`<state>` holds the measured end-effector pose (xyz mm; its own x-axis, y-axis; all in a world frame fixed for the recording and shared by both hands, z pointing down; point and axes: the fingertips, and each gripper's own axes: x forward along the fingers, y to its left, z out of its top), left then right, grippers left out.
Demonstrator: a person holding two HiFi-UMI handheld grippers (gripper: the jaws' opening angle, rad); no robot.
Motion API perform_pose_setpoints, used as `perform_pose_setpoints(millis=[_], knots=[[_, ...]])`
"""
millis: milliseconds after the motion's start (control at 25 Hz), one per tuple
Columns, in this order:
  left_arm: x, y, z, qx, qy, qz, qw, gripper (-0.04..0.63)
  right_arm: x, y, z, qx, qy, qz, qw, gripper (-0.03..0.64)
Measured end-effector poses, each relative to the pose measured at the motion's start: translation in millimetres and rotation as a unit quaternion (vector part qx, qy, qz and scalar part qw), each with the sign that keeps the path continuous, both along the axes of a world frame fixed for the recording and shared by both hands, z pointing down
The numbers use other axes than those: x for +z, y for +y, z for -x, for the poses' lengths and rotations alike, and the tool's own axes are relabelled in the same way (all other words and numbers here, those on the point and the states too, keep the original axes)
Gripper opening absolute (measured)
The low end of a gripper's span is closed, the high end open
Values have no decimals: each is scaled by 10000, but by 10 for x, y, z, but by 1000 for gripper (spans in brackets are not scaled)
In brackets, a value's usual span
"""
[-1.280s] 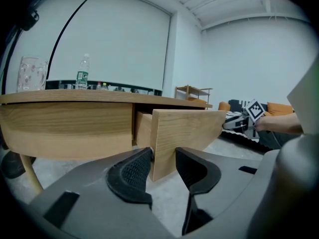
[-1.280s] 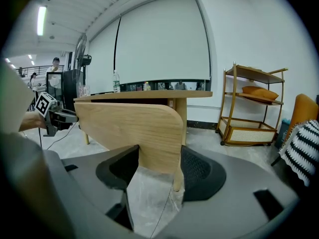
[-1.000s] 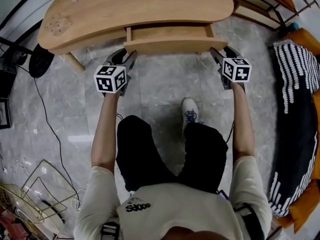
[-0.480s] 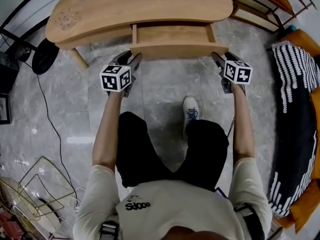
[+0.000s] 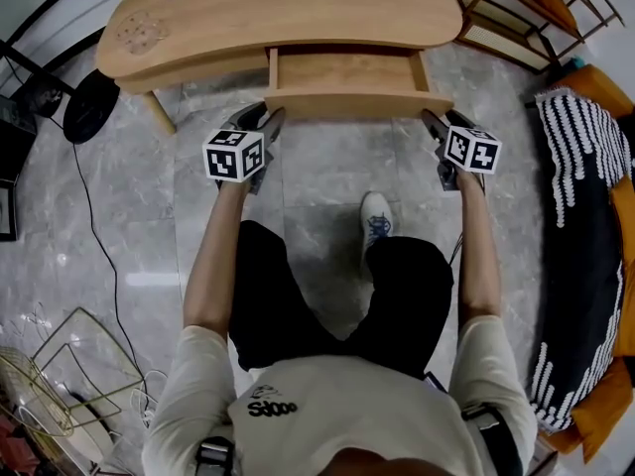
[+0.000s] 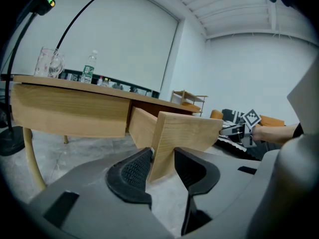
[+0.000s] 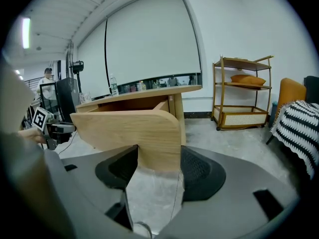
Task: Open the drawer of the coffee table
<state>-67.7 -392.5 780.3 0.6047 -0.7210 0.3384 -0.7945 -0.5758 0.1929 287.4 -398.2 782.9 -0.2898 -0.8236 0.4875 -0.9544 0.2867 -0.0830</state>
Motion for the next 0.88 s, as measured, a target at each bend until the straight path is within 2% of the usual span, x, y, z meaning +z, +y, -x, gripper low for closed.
perform_pose_setpoints(millis=[240, 440, 600, 880], knots=[[8, 75, -47, 226, -147, -15, 9996, 150, -23, 6, -62, 50, -6, -109, 9999, 245], [14, 181, -38, 266, -108, -58, 9996, 147, -16, 119, -53, -7, 28, -95, 10000, 244], [36, 268, -43, 253, -109, 45, 9996, 149, 1, 232, -56, 32, 10, -93, 10000, 245], [265, 335, -73, 270, -238, 322, 9988, 156, 251, 300, -65, 21, 46, 202, 9998, 245]])
